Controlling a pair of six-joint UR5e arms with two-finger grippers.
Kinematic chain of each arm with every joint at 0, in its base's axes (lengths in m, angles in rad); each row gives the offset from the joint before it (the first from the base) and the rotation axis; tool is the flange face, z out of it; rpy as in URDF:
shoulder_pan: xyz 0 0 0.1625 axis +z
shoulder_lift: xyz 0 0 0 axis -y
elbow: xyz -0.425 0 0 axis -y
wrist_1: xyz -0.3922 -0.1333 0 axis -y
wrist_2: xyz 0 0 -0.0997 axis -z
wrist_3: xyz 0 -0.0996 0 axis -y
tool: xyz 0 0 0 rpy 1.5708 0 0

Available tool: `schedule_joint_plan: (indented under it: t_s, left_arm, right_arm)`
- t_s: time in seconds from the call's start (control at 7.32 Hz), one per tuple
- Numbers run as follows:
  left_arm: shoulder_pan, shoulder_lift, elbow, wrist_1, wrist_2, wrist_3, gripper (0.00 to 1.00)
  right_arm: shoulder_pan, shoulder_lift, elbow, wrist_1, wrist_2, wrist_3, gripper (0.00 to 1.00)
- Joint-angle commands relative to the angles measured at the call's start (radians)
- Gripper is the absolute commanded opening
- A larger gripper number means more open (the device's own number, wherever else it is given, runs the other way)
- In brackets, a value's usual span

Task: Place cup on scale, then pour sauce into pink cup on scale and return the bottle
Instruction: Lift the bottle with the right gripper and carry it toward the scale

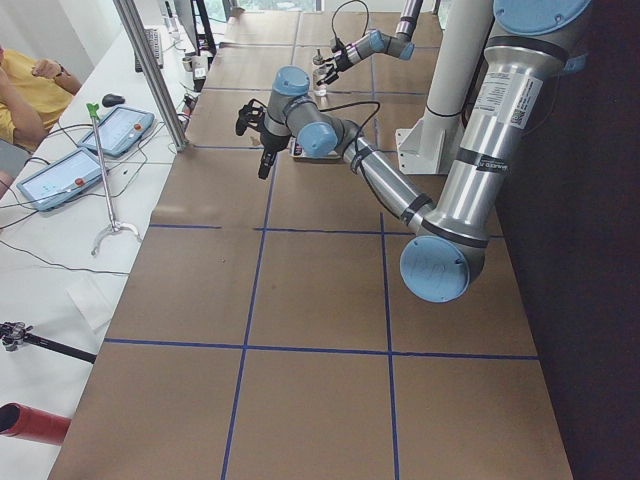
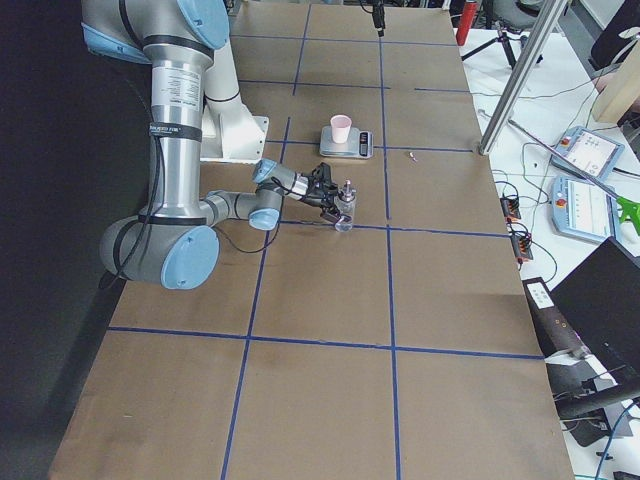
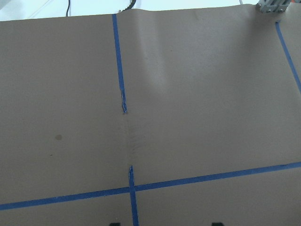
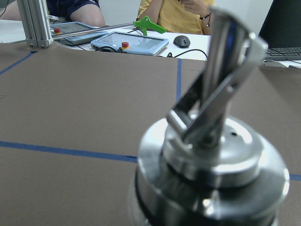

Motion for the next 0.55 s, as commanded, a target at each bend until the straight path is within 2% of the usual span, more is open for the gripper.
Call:
schedule_joint_plan:
  t_s: [0.0,0.41]
  left_arm:
    - [0.0,0.0,0.0,-0.001,0.0,0.0,0.72]
    - [0.0,-0.002,0.0,0.001,0.0,-0.002,0.72]
  right_arm:
    - [0.008,0.002,-0.002,0.0,-0.001,-0.005,0.85]
    - [0.028,0.009,0.008,0.002,-0.001,-0.121,0.21]
